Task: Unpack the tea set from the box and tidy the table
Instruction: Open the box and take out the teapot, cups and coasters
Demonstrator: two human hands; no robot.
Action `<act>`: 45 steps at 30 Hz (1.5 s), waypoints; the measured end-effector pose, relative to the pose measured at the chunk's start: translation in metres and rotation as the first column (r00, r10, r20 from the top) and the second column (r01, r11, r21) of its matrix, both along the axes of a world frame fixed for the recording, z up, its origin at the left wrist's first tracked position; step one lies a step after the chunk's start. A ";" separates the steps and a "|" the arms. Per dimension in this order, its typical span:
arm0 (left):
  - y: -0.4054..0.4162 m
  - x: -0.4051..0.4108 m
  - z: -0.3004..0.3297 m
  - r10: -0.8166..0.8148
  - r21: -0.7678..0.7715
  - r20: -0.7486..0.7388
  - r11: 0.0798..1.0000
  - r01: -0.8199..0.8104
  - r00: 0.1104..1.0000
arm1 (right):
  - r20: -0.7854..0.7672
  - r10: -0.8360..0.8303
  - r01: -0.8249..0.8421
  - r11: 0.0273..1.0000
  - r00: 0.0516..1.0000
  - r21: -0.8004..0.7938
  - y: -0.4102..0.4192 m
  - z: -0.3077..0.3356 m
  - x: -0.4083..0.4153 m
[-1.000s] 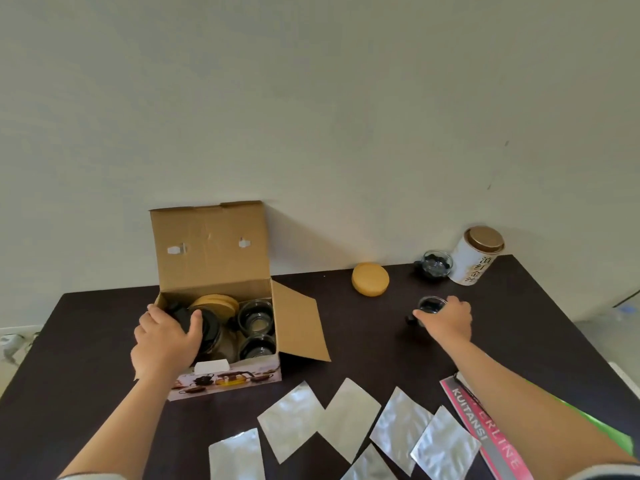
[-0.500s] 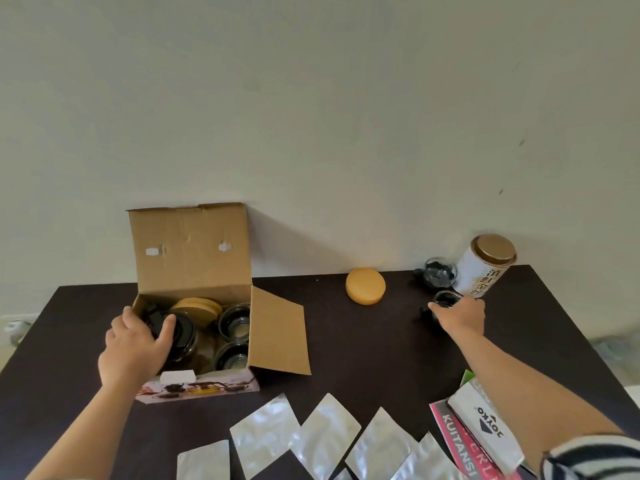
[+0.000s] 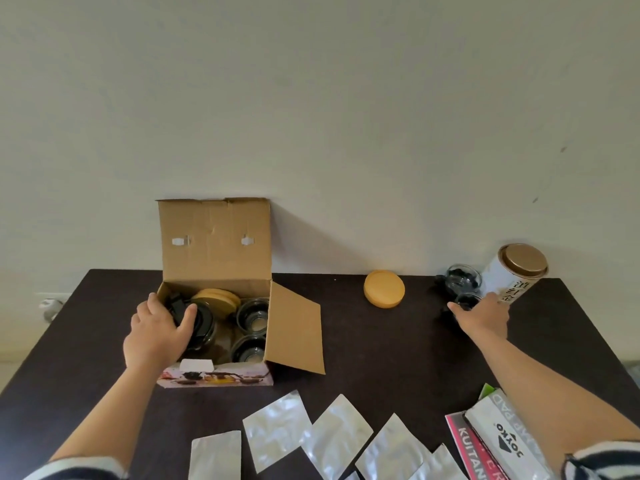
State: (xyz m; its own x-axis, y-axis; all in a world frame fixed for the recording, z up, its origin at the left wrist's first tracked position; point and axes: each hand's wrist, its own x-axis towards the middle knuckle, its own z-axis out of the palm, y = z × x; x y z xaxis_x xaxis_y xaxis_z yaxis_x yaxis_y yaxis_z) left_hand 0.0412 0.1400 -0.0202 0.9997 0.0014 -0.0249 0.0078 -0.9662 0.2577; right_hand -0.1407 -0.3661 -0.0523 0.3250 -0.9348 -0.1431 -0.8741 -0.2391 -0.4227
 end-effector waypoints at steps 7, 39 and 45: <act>-0.001 0.001 0.000 0.008 -0.005 -0.002 1.000 -0.008 1.000 | 0.248 0.451 -0.423 0.892 0.857 -0.159 0.107 0.022 0.025; 0.006 0.004 -0.003 -0.051 -0.121 0.016 0.991 0.053 0.999 | -0.388 0.817 -0.825 0.528 0.427 0.203 0.380 0.057 0.139; 0.007 0.004 -0.003 -0.057 -0.111 0.010 0.992 0.058 0.998 | -0.227 0.838 -0.862 0.506 0.497 -0.019 0.379 0.073 0.126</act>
